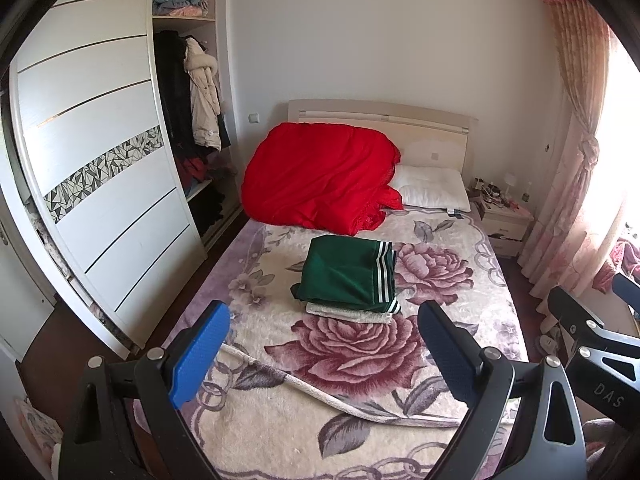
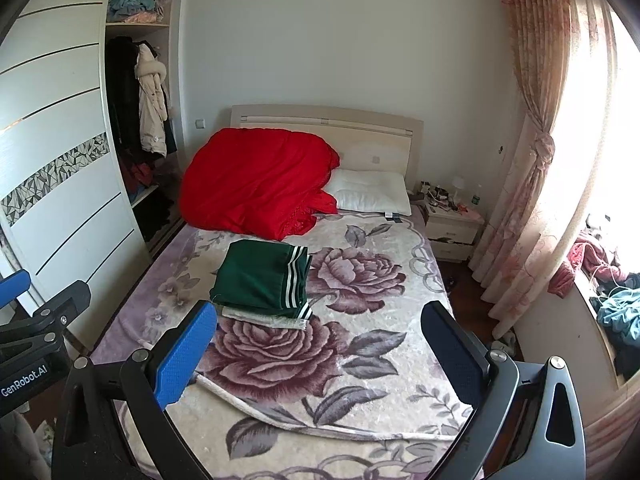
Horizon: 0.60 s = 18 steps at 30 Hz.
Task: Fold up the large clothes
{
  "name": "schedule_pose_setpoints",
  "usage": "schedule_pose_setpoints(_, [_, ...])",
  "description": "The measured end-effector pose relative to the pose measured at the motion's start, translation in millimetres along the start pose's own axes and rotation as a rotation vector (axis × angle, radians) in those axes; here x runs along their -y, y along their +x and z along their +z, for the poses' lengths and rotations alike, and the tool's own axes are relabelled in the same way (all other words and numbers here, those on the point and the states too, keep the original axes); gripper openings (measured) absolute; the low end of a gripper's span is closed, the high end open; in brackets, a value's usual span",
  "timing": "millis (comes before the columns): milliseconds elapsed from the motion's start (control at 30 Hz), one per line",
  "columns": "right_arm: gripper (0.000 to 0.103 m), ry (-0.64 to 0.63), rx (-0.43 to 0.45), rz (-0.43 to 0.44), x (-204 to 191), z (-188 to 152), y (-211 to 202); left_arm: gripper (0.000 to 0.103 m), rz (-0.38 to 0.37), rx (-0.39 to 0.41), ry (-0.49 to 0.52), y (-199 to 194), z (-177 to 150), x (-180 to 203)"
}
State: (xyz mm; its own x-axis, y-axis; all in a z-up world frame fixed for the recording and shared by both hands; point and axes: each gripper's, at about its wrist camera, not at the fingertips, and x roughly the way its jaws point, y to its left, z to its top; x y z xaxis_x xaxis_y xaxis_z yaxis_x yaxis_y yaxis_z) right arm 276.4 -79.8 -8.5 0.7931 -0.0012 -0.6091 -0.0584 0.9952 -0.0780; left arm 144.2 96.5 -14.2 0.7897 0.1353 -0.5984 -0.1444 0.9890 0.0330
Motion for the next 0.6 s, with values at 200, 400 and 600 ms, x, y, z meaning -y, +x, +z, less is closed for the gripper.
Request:
schedule_pose_setpoints(200, [0.103, 0.001, -0.003, 0.005, 1.1, 2.0, -1.1, 0.096, -0.003, -0.002, -0.001, -0.4, -0.7, 1.2])
schedule_pose_setpoints(400, [0.103, 0.001, -0.004, 0.006, 0.6, 3.7, -2.0, 0.096, -0.002, -0.001, 0.0, -1.0, -0.9, 0.7])
schedule_pose_setpoints(600, [0.103, 0.001, -0.004, 0.008, 1.0, 4.8, -1.5, 0.096, -0.001, 0.001, 0.0, -1.2, -0.7, 0.2])
